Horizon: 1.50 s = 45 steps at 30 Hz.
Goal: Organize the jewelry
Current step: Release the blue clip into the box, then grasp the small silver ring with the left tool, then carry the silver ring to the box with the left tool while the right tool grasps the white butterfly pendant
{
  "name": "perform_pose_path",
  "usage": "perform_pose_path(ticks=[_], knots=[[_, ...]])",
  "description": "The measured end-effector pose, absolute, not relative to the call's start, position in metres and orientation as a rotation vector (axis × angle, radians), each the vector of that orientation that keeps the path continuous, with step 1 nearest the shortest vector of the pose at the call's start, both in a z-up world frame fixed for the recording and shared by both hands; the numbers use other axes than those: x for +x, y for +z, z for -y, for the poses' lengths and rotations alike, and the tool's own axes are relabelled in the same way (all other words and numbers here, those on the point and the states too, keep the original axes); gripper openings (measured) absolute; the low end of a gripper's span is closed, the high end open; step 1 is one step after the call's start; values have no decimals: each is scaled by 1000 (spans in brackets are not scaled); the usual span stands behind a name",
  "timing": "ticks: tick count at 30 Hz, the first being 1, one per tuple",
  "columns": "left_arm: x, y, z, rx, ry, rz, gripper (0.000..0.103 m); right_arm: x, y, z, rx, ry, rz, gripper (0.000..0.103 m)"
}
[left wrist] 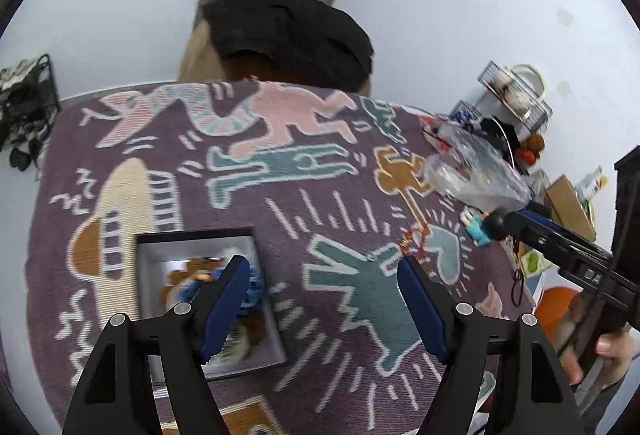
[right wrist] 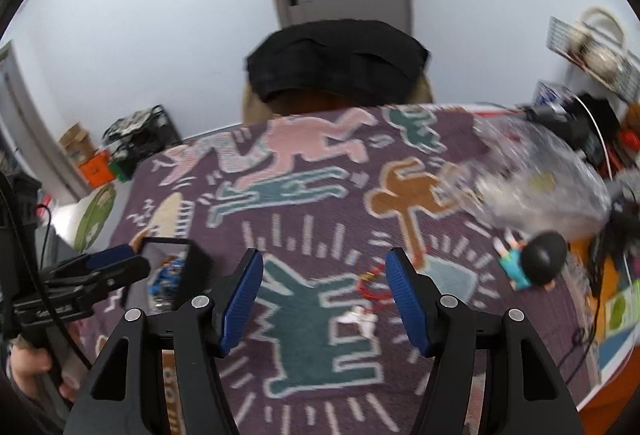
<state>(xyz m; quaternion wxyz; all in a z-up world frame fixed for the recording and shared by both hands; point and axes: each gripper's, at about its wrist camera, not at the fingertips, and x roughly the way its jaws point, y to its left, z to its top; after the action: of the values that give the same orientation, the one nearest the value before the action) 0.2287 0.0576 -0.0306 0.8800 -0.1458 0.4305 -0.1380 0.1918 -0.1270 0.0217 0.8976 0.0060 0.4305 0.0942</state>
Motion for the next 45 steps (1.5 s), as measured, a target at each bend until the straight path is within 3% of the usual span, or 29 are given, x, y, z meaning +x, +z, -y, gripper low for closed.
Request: perform_pose_path(ticks=[12,21,27,40,42,45], knots=[[257,-55,10,-216,-347,-966,76,202,-31,181,91,134,-977,63],[286,-86,44,-168,-363,-1051,49,207,-74,194,167,146,-1055,63],[303,-108,63,-119,-364,-1102,39,204,-91,201,203,110,-1075,62],[322,-131,84,4,-249,-1149,31,203,-102,209,220,2,-1100,62],[323,-132,87,22,-242,-1144,13,203,-104,208,234,2,-1108,62],[324,-133,83,-18,-271,-1147,13,203,-106,207,249,-7,-1116,62]])
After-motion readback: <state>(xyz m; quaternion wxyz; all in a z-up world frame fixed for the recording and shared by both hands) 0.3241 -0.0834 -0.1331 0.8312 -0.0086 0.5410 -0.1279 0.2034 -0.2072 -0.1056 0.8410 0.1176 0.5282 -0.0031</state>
